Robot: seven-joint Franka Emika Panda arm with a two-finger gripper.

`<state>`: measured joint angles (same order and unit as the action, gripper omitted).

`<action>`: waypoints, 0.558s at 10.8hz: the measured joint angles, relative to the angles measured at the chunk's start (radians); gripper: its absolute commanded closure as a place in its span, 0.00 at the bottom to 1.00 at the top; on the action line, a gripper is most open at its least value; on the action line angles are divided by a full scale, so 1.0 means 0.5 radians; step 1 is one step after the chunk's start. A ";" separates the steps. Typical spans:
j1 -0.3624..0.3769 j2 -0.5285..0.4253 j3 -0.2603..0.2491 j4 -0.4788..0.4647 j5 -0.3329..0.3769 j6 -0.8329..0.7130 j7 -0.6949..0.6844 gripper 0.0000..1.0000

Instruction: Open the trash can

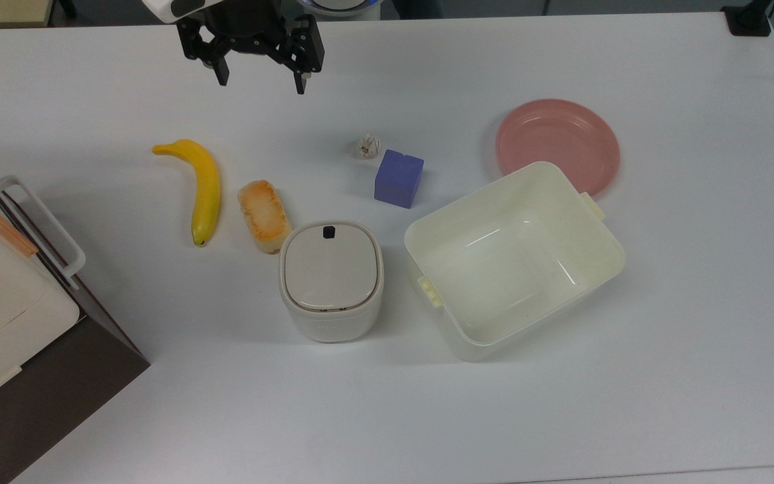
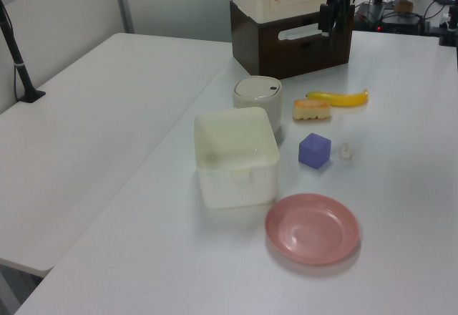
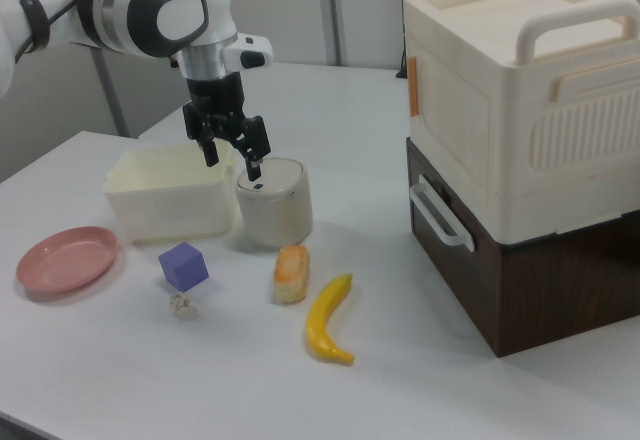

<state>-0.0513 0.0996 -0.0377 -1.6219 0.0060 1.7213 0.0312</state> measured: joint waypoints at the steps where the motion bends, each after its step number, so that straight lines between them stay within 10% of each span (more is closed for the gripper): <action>1: 0.000 0.000 0.000 0.000 0.000 0.000 0.000 0.00; 6: -0.054 0.000 -0.001 0.041 0.000 0.000 0.000 0.00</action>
<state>-0.0784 0.0994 -0.0381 -1.6015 0.0060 1.7213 0.0312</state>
